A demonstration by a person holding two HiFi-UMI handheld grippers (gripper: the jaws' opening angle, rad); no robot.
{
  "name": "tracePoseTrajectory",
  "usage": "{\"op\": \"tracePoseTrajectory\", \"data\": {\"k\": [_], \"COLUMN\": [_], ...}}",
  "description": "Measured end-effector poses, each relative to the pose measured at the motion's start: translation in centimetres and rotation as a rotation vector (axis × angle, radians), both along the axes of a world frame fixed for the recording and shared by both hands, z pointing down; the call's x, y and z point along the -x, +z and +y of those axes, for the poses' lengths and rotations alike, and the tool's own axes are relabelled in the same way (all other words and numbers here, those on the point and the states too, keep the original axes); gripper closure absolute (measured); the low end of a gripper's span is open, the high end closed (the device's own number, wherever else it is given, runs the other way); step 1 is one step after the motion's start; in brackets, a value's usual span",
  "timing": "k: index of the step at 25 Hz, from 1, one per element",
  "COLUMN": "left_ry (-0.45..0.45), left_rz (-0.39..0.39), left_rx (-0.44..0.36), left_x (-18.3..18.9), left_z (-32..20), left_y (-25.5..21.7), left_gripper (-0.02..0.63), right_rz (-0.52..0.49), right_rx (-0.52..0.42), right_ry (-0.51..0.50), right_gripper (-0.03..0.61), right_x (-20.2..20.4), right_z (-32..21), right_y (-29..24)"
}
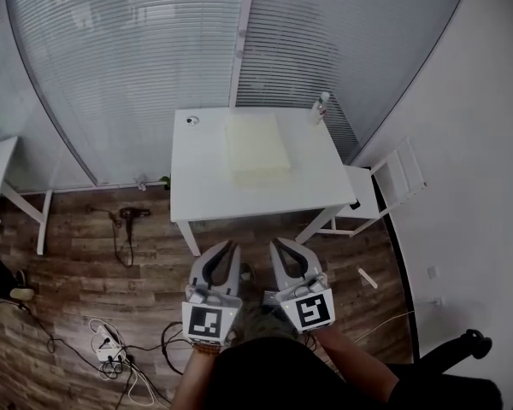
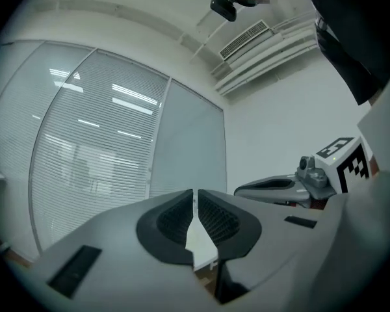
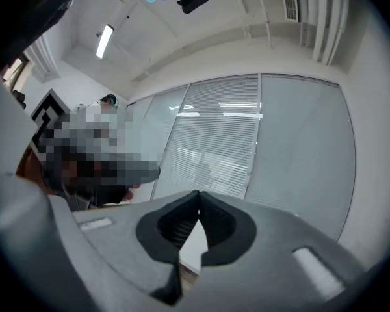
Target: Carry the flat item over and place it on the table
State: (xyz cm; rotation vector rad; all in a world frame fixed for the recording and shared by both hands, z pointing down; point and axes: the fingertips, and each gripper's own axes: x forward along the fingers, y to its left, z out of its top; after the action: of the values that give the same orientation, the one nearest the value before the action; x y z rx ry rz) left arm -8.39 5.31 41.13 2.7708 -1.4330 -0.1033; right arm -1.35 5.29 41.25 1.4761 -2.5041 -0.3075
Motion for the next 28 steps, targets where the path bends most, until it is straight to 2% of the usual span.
{"op": "tracePoseTrajectory", "data": {"k": [2, 5, 9, 13, 28], "left_ry": [-0.05, -0.095, -0.101, -0.104, -0.146], "left_rz": [-0.027, -0.025, -0.052, -0.092, -0.116], "left_rx": [0.002, -0.011, -0.059, -0.105, -0.07], "left_x": [0.2, 0.1, -0.4, -0.1, 0.5], "left_z": [-0.2, -0.7, -1.4, -0.4, 1.7], "left_y": [-0.3, -0.9, -1.0, -0.4, 1.8], "left_gripper": [0.594, 0.595, 0.597, 0.597, 0.595], "right_rz": [-0.027, -0.037, -0.036, -0.009, -0.003], "right_rx": [0.0, -0.027, -0.068, -0.054, 0.009], "right_ry": [-0.003, 0.005, 0.014, 0.028, 0.032], "right_gripper": [0.581, 0.581, 0.581, 0.581, 0.581], "right_x": [0.2, 0.6, 0.6, 0.3, -1.1], "right_z": [0.0, 0.4, 1.0, 1.3, 2.2], "right_y": [-0.6, -1.5, -2.3, -1.7, 1.3]}}
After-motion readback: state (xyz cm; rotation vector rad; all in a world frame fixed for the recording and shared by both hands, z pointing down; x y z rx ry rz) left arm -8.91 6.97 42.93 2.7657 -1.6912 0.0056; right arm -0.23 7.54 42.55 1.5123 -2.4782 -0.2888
